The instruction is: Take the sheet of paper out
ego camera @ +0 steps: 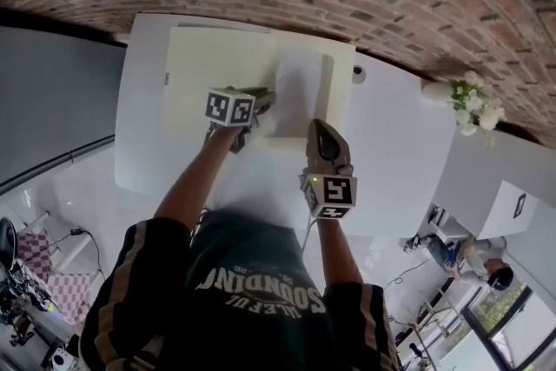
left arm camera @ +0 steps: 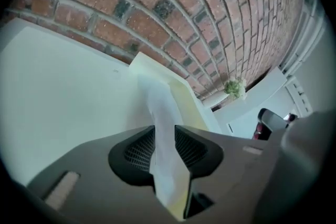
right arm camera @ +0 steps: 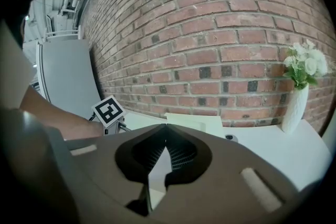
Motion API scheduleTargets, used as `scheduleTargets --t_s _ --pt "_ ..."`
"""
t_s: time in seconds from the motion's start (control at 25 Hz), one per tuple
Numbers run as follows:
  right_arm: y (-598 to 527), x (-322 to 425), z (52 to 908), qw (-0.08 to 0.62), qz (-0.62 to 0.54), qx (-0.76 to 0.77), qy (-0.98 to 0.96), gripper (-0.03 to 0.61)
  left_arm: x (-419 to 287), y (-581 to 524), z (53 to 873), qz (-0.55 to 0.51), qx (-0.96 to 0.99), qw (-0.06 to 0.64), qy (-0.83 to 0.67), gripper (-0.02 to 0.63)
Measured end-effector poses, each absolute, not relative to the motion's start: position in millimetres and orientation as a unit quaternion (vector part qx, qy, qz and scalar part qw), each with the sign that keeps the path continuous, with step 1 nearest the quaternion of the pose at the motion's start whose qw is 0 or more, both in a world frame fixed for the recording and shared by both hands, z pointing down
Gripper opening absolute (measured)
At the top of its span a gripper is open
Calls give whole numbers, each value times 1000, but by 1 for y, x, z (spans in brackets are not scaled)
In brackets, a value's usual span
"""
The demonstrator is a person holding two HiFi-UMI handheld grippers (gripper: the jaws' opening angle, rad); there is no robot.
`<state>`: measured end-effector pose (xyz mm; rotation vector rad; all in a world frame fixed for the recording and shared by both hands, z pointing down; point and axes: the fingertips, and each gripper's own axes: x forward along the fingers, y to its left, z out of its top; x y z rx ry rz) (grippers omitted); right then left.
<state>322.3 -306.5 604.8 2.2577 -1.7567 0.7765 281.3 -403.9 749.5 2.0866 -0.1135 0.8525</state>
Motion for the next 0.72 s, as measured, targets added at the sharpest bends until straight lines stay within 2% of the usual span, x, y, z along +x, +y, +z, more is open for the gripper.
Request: scheduleTargets --t_s 0.52,0.72 --pt "-299 332 614 94 277 764 -575 0 299 -399 783 379 814 438 -36 126" --pt "-296 334 617 94 283 766 -570 0 304 -395 787 396 815 422 -26 110"
